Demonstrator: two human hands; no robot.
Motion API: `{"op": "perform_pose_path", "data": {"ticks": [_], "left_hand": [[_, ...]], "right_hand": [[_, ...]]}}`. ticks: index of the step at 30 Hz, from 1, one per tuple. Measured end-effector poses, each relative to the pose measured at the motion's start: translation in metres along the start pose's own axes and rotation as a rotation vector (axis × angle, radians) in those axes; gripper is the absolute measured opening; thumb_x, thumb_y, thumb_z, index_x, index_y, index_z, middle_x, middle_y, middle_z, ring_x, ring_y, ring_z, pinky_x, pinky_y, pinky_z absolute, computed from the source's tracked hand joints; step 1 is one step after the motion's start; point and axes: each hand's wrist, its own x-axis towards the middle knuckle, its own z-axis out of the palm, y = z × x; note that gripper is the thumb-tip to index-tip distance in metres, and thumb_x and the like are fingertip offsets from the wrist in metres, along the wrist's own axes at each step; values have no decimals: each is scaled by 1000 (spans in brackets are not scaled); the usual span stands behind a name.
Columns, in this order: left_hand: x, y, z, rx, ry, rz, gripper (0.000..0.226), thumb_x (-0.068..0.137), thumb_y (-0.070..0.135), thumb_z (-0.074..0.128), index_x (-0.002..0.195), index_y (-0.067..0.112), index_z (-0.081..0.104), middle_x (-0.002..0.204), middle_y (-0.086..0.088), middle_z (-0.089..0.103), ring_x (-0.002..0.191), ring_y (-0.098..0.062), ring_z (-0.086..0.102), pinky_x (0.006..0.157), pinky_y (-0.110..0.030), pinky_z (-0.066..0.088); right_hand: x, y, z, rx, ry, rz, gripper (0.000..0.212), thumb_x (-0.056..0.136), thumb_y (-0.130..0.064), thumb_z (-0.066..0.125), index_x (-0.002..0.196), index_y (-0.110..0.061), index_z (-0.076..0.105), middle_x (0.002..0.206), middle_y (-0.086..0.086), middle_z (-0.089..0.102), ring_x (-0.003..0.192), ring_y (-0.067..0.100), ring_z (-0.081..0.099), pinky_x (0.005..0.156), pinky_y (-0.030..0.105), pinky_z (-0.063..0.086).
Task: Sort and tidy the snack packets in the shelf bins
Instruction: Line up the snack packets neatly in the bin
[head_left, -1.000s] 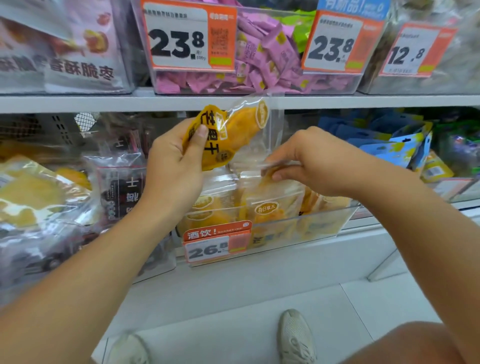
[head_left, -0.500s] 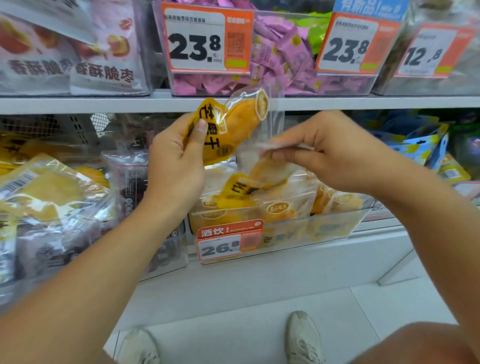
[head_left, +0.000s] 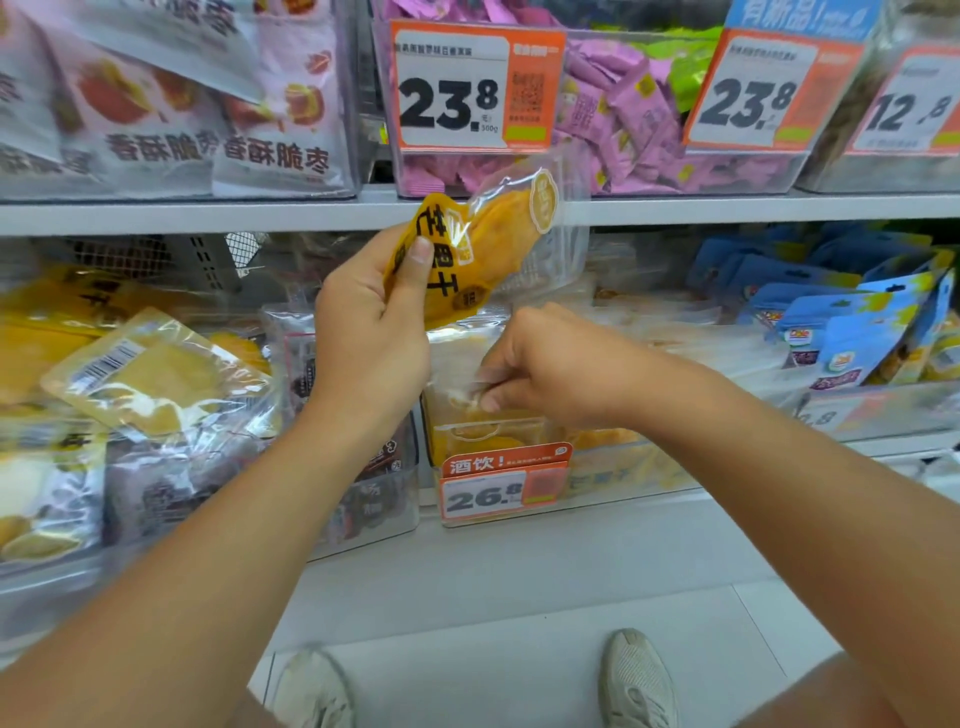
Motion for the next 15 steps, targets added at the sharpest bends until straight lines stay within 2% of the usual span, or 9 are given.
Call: {"op": "perform_pose_path", "data": {"ticks": [2,5,7,10,13,15], "left_hand": [[0,1,0,-6,-4,-7,24,107,22,45,116,24,67,106,5,74,103,-14,70,93,-42,57],[-2,3,-1,-9,-8,-23,26,107,21,44,119,21,67,107,3,74,103,-13,70,93,-39,57],[-3,4,-1,-17,-9,-26,26,107,21,44,117,23,68,106,4,75,103,-13,71,93,-39,57],[-3,6,-1,-25,-7,-9,25,107,23,44,110,30,68,104,4,75,102,-15,71,93,-42,57],[-3,10,2,-70,-7,-17,26,107,22,44,107,32,68,101,9,76,101,-13,71,92,-38,57],[-3,13,5,-143,-16,-56,27,107,21,44,105,34,67,100,14,76,102,-11,71,92,-35,57]], "right_hand": [[3,-4,8,-4,-72,4,10,89,-18,73,90,-12,80,71,-4,71,59,-4,56,57,9,39],[9,-8,15,-81,-183,45,20,94,-18,66,75,-14,74,64,-4,59,62,9,50,66,22,39],[7,-11,6,-39,-219,65,29,97,-24,63,70,-16,69,65,-3,61,63,13,54,66,29,42],[-9,-18,-19,58,-17,26,19,92,-33,69,96,-18,79,86,-6,75,79,5,68,76,28,54],[-34,-14,-37,96,207,51,15,84,-36,78,81,-21,78,70,-8,74,66,-1,67,69,25,55],[-48,6,-44,138,452,194,32,70,-49,84,73,-20,70,66,-3,71,61,5,66,62,29,56]]}}
